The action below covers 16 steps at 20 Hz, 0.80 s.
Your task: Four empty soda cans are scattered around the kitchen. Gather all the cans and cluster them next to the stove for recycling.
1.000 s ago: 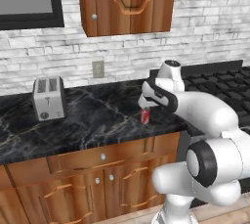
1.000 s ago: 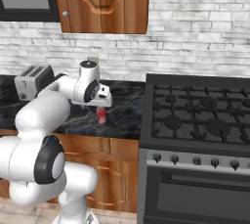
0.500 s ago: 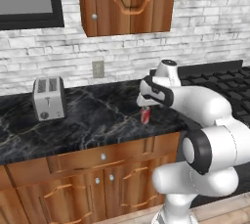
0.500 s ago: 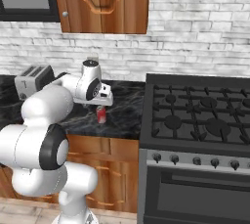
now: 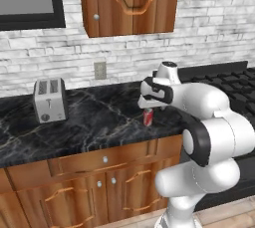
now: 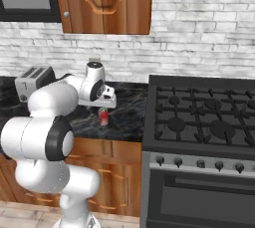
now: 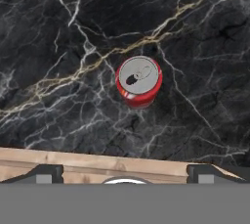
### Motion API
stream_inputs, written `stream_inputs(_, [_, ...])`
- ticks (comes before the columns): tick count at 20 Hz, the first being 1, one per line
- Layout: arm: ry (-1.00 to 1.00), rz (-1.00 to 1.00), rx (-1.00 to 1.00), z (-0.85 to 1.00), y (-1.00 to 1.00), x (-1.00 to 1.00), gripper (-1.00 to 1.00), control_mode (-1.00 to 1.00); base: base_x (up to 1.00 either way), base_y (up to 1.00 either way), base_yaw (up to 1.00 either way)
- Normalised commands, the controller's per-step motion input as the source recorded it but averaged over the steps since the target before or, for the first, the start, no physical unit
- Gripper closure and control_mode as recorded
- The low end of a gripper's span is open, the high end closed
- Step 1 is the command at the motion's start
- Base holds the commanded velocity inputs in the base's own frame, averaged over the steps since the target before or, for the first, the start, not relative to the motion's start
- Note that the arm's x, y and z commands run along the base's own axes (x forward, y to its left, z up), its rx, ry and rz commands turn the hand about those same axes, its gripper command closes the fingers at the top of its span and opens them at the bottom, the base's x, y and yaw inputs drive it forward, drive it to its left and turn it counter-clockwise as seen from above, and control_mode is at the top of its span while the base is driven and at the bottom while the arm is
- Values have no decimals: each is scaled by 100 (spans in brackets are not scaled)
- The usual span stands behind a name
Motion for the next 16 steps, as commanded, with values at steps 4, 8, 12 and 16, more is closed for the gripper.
stream_inputs(4, [0, 0, 0, -7, 1, 7, -100, -100, 0, 0, 0])
stream_inputs(8, [0, 0, 0, -8, 2, 6, -100, -100, 0, 0, 0])
stream_inputs(12, [0, 0, 0, -7, 1, 1, -100, -100, 0, 0, 0])
stream_inputs(16, [0, 0, -1, -11, 6, 11, -100, -100, 0, 0, 0])
